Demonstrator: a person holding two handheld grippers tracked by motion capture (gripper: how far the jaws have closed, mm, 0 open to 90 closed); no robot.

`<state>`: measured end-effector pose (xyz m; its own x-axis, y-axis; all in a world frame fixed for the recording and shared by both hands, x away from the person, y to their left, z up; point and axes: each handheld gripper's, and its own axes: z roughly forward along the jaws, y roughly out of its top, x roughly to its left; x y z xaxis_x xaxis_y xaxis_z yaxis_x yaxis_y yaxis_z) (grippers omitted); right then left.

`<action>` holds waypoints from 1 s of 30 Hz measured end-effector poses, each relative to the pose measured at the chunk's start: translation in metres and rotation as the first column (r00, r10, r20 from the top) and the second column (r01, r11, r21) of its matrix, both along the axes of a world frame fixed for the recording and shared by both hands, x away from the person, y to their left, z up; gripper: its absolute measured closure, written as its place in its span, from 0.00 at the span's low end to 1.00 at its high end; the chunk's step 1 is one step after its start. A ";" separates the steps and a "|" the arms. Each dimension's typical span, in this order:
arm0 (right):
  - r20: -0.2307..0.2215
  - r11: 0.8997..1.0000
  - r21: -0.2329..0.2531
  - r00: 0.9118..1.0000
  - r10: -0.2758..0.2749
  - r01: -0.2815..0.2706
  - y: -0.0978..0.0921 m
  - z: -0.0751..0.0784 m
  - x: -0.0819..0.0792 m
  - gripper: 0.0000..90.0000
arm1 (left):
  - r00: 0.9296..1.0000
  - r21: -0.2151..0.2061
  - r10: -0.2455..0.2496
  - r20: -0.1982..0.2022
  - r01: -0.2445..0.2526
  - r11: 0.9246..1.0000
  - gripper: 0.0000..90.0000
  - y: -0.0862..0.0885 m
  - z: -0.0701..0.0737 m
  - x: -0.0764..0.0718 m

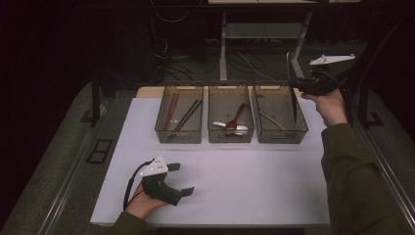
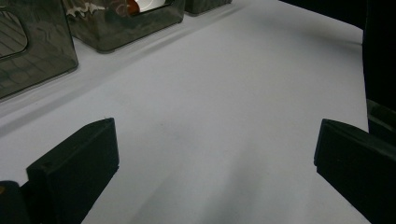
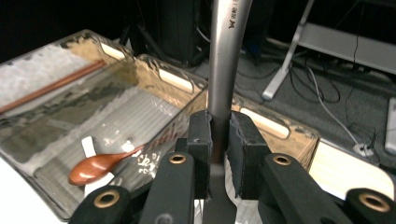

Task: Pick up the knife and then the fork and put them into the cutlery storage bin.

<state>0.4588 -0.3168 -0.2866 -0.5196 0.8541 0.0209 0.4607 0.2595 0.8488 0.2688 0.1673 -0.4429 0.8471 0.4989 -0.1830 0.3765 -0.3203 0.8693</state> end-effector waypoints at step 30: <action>-0.267 0.986 -0.167 0.962 -0.053 0.008 0.029 -0.059 0.041 0.88 | 1.000 -0.001 -0.010 -0.004 0.010 1.000 0.00 -0.002 0.000 0.000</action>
